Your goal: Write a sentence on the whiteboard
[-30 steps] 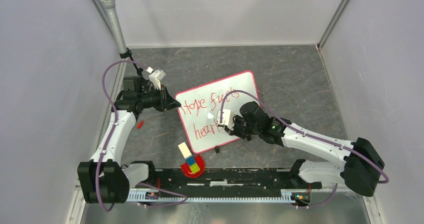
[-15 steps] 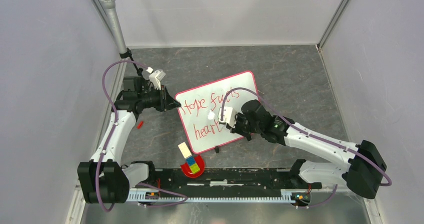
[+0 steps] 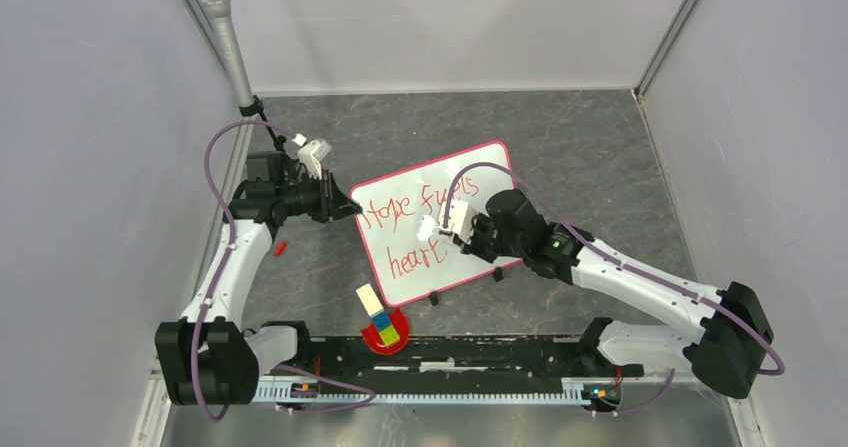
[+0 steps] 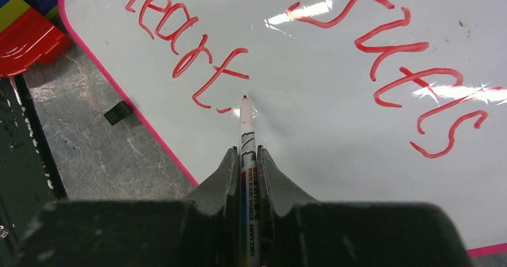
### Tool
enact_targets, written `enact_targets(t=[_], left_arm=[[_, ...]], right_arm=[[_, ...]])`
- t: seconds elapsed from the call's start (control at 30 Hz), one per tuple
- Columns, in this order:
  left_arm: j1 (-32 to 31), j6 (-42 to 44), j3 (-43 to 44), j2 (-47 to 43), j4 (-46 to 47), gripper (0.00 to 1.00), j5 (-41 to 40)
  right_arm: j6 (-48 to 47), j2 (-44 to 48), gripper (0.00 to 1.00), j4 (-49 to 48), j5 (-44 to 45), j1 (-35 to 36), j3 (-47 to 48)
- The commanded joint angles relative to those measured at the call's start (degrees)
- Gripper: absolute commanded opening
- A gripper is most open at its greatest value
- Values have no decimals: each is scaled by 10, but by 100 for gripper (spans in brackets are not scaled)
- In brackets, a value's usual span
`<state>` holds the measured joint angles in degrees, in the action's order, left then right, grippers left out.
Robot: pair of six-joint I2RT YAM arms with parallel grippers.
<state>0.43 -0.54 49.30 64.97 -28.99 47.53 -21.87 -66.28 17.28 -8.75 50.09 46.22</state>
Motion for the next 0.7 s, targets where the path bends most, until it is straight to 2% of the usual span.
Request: enact_targets(t=[0.0,0.4,0.67], left_arm=[[-5,24,-5,9,-17,3,2],[-5,25,-7,3,-17,2,2],[-6,26,-7,1,-17,2,1]], right_arm=[[4,2,0,-14,7,-4,30],[2,-21,0,-28,39,-5,27],[5,-35,0,-33,13,-5,27]])
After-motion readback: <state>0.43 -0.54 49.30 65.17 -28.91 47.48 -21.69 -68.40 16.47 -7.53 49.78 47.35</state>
